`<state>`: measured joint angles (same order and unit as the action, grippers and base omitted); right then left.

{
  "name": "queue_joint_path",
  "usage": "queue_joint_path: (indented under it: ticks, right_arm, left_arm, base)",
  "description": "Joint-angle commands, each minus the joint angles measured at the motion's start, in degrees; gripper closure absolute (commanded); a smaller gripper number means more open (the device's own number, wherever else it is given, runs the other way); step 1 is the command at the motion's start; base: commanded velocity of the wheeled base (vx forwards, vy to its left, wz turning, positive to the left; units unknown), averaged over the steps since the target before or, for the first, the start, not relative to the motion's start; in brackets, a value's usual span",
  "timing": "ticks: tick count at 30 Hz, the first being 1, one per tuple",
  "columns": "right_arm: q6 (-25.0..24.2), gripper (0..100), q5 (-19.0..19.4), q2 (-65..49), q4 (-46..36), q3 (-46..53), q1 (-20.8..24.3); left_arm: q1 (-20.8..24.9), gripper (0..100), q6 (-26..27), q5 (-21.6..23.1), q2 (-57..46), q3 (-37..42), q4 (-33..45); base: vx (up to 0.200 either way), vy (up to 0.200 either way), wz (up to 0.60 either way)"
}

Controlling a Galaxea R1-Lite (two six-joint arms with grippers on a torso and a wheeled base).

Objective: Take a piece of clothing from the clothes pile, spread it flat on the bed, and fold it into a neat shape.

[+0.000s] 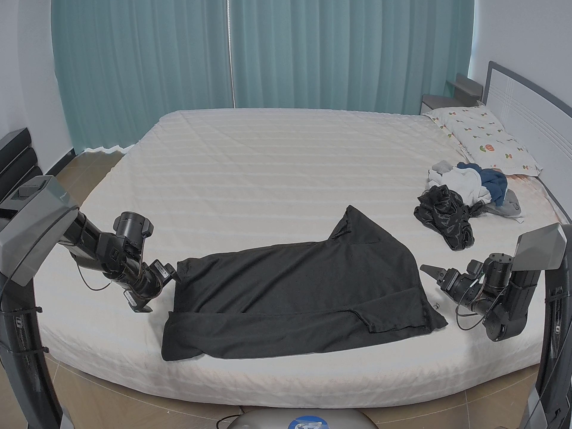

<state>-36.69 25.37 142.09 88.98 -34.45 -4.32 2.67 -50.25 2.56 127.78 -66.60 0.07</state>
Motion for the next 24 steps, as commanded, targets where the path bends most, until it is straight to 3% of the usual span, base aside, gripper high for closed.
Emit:
queue_joint_path:
  ticks: [1, 4, 17, 24]
  right_arm:
    - [-0.13, 0, 0.03, -1.03, 0.58, 0.17, -0.52]
    - [-0.13, 0, 0.03, -0.94, 0.58, 0.17, -0.43]
    - [0.04, 0, -0.41, -0.77, 0.58, 0.88, 0.71]
    - [0.04, 0, -0.41, -0.77, 0.58, 1.05, 0.8]
  left_arm:
    - [-0.47, 0, -0.29, 0.6, -1.22, -0.29, 0.28]
    - [-0.21, 0, -0.2, 0.6, -0.87, -0.11, -0.16]
    - [1.11, 0, -1.52, -0.1, 3.53, -6.18, -0.25]
    - [1.02, 0, 1.12, 0.52, 6.25, -10.04, -0.42]
  base:
    - [0.2, 0.0, 0.0]
    - [0.2, 0.0, 0.0]
    - [0.0, 0.0, 0.0]
    - [0.0, 0.0, 0.0]
